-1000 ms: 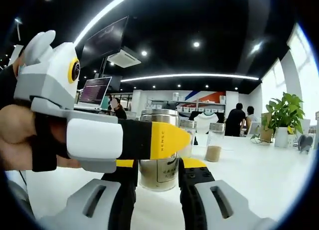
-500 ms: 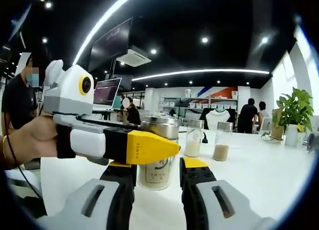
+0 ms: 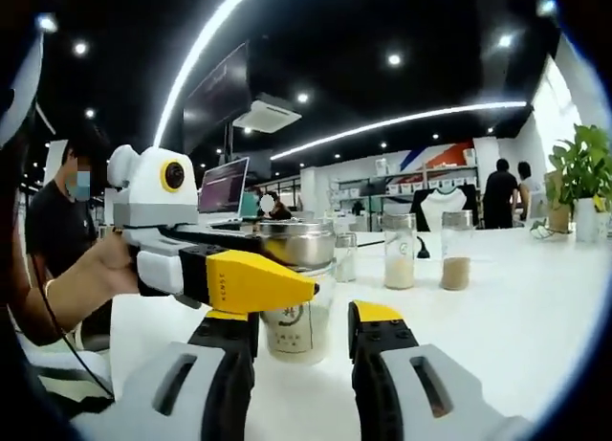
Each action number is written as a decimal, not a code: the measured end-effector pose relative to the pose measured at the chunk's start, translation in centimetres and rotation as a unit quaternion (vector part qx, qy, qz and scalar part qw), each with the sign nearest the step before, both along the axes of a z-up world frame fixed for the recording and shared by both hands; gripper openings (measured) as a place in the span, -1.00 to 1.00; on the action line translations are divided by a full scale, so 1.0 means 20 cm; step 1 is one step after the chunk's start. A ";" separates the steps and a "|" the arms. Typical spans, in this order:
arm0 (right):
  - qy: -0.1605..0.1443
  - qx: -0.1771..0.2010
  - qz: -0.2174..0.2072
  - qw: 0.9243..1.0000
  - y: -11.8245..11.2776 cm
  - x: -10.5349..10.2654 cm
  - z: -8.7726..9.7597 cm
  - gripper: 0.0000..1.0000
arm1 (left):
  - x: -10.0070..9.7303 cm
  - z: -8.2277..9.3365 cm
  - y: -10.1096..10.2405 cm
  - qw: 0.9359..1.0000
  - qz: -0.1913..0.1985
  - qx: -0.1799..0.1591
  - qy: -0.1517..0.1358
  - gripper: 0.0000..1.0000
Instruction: Rotate the seasoning bottle until the label or dispensing opening points toward the visible target arrow and the bottle remains upright within the marked orientation range
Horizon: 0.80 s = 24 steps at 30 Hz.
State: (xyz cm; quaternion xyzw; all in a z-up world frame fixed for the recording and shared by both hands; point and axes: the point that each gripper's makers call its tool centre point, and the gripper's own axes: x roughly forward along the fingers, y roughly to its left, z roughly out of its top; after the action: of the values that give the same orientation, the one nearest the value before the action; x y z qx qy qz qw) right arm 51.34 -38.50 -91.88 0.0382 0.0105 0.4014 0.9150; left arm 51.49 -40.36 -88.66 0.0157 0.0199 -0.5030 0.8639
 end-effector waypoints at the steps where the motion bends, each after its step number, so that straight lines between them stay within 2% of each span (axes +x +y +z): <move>1: 0.002 0.002 0.001 1.000 0.00 0.00 0.00 -0.24 | -0.01 0.00 0.00 1.000 -0.008 0.000 0.001 -0.29; 4: 0.011 0.010 0.012 1.000 0.00 -0.02 0.00 -0.23 | -0.03 0.01 0.00 0.999 -0.035 -0.017 0.023 -0.29; 18: 0.005 0.002 0.037 0.999 0.05 -0.05 -0.02 -0.22 | -0.08 0.00 0.01 0.997 -0.071 0.005 0.013 -0.29; 24: -0.001 0.003 0.043 0.999 0.06 -0.06 -0.02 -0.33 | -0.07 -0.01 0.00 0.997 -0.071 0.007 0.015 -0.29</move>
State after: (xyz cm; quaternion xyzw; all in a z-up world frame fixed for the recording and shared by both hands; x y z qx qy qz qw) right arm 50.12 -37.40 -92.25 0.0399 0.0102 0.4403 0.8969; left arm 50.15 -40.36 -88.84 0.0156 0.0350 -0.5632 0.8255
